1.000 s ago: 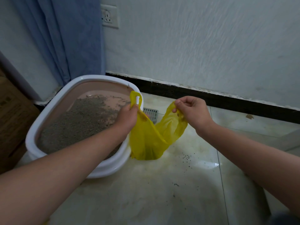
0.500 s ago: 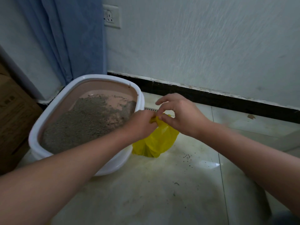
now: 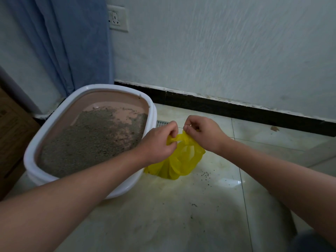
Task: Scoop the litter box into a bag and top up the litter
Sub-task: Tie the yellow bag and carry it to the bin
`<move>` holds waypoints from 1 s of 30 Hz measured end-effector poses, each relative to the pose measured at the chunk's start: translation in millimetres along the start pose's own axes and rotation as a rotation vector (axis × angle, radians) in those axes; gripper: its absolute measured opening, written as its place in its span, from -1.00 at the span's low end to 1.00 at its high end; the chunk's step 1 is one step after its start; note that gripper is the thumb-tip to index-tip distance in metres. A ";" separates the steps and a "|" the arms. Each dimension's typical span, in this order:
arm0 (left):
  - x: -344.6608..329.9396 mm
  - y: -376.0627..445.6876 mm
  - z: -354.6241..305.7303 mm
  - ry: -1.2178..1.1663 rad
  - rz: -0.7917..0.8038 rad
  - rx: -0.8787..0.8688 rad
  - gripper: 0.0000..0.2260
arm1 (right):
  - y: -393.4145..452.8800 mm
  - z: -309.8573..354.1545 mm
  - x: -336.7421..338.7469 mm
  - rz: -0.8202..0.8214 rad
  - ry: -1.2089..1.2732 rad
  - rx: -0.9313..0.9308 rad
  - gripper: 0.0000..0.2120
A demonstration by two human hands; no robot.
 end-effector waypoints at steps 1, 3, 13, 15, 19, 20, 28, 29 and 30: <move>-0.1 -0.9 -1.6 0.062 0.005 -0.051 -0.84 | 0.5 -0.5 0.2 -0.012 -0.002 -0.009 -0.91; -1.9 -3.4 -0.6 0.271 -0.001 -0.136 -0.86 | 0.6 -1.3 0.0 -0.035 -0.019 -0.039 -0.91; -4.3 -15.8 -0.9 0.534 -0.299 -0.060 -0.86 | 5.4 -11.3 -9.1 -0.030 0.130 -0.302 -0.79; -6.3 -17.7 0.0 0.586 -0.292 -0.074 -0.88 | 3.4 -13.9 -16.1 0.041 0.230 -0.351 -0.80; -10.1 -17.6 8.1 0.405 -0.217 -0.017 -0.78 | -5.3 -11.2 -30.4 0.161 0.373 -0.369 -0.86; -10.0 -16.8 10.5 0.295 -0.211 0.006 -0.80 | -7.0 -10.1 -32.4 0.170 0.405 -0.361 -0.86; -10.3 -5.0 23.1 -0.117 -0.207 0.179 -0.92 | -4.9 -9.4 -31.6 0.092 0.677 -0.347 -0.84; -10.2 -5.5 21.8 -0.119 -0.209 0.154 -0.94 | -4.8 -8.9 -31.6 0.092 0.680 -0.335 -0.84; -9.7 -6.3 19.8 -0.101 -0.214 0.131 -0.97 | -4.6 -8.1 -32.1 0.093 0.679 -0.321 -0.85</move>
Point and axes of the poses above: each hand's wrist, its own y-axis towards the middle knuckle, its own x-axis out of the back of the hand, z = x × y, the point moved 5 cm from there along y, towards the middle knuckle, and after that the axes turned 9 degrees about z, right-handed, at the moved point
